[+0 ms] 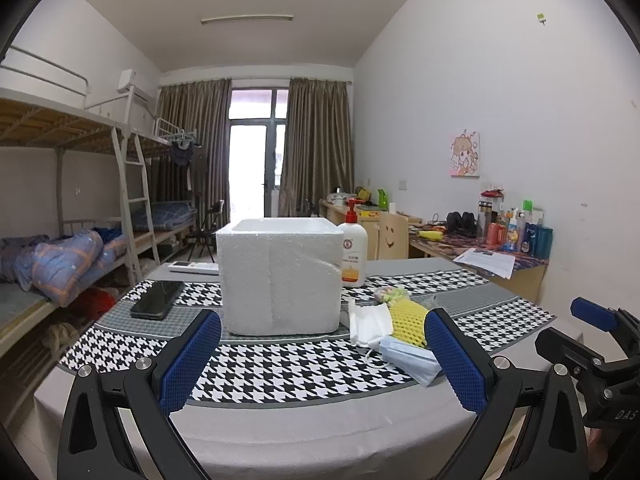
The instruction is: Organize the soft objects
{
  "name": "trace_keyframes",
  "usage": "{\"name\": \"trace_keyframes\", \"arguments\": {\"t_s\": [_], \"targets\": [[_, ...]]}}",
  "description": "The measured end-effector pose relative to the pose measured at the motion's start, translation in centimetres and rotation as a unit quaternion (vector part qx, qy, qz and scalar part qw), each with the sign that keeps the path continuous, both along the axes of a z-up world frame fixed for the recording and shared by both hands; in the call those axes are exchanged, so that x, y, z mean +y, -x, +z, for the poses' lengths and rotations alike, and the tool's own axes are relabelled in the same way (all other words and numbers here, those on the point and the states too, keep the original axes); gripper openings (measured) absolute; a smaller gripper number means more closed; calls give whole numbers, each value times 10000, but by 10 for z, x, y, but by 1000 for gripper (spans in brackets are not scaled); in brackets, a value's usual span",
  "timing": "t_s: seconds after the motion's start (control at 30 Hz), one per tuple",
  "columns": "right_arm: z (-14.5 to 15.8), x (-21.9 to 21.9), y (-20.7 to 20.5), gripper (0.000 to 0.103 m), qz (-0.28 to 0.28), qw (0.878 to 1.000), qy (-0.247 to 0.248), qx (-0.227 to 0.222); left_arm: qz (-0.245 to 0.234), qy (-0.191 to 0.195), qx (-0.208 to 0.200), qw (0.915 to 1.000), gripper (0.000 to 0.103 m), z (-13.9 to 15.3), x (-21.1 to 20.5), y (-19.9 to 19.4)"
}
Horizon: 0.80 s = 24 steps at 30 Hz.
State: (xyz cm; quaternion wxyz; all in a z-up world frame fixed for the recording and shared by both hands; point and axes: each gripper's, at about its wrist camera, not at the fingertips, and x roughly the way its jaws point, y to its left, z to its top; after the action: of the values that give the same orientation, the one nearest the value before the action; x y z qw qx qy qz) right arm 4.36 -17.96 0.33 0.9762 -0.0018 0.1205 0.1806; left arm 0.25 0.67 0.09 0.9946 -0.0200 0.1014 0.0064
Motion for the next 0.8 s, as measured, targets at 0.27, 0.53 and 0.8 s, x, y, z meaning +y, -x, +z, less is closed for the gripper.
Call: {"name": "trace_keyframes", "arguments": {"t_s": [0.27,0.53,0.8], "targets": [[1,-1,-1,103,-30,10000,-9,1,41,-8,-36,10000,102,-2,-1,-1],[1,-2,-1,103,-33,10000,-13,7,66,-21,-15,10000,102,-4,2,0],[0,-1,-1,103,-52,10000,-19,10,100,-25,-32,9999,102,-2,4,2]]}}
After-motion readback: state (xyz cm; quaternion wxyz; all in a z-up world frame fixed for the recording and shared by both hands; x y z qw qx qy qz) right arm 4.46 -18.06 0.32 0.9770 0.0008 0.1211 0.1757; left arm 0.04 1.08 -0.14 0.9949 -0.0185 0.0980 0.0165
